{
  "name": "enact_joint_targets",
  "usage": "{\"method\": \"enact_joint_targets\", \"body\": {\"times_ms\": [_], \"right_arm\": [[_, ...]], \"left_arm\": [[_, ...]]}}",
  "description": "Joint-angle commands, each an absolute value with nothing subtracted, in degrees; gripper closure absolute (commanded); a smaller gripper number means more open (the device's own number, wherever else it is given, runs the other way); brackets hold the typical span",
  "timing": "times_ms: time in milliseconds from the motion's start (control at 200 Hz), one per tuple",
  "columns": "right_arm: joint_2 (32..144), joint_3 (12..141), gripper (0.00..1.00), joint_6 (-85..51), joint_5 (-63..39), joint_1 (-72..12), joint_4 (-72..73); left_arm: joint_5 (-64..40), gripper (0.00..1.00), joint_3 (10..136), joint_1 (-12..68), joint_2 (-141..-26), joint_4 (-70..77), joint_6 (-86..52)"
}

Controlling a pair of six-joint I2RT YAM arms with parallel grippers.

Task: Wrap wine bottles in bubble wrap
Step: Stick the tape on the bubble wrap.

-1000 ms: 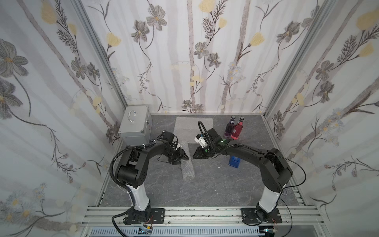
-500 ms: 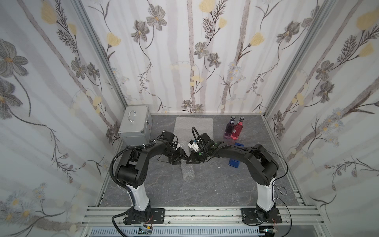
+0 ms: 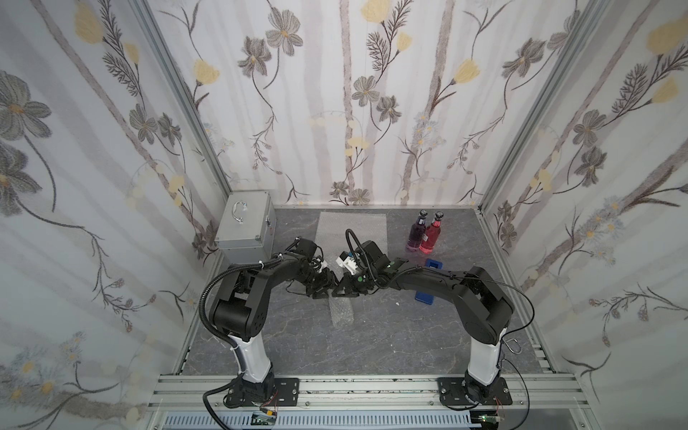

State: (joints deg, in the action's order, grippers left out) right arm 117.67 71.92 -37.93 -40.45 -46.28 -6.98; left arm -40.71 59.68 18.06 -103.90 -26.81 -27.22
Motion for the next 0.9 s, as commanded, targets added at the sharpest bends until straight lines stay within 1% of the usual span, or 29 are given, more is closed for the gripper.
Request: {"method": "enact_joint_targets", "body": {"times_ms": [0,180,310,415,535,540,600,640,745,804,854,894], "right_arm": [[117.8,71.2,1.00,-38.9,-40.6,-46.5,-6.1],[121.8,70.9,1.00,-40.1,-41.3,-46.5,-4.0],[123.6,70.2,1.00,-39.6,-39.9,-46.2,-5.4],[121.1,69.7,1.00,-39.5,-39.7,-45.8,-5.5],[115.5,68.9,1.00,-39.2,-38.7,-44.8,-6.3],[115.3,68.8,1.00,-39.2,-38.5,-43.9,-6.3],[113.5,67.8,0.90,-39.0,-36.4,-41.5,-6.9],[113.1,67.3,0.86,-38.8,-34.8,-40.5,-7.7],[114.7,67.4,0.84,-37.9,-32.7,-39.4,-9.1],[116.1,67.9,0.88,-37.8,-33.7,-39.5,-8.5],[117.3,68.5,0.97,-37.8,-34.2,-39.8,-8.1],[118.2,68.9,1.00,-37.8,-34.2,-39.8,-7.9]], "left_arm": [[-33.0,0.43,59.2,18.2,-104.6,-29.1,-27.8],[-33.2,0.43,59.3,18.3,-104.7,-29.1,-27.8],[-33.1,0.43,59.3,18.3,-104.7,-29.2,-27.7],[-33.1,0.43,59.3,18.3,-104.7,-29.1,-27.7],[-33.1,0.43,59.3,18.3,-104.7,-29.1,-27.7],[-33.1,0.43,59.3,18.3,-104.7,-29.1,-27.7],[-33.1,0.43,59.3,18.4,-104.7,-29.2,-27.7],[-33.1,0.43,59.3,18.4,-104.7,-29.1,-27.7],[-33.1,0.43,59.3,18.4,-104.6,-29.2,-27.7],[-33.1,0.43,59.3,18.4,-104.5,-29.1,-27.7],[-33.1,0.43,59.3,18.5,-104.6,-29.2,-27.7],[-33.1,0.43,59.3,18.5,-104.6,-29.2,-27.7]]}}
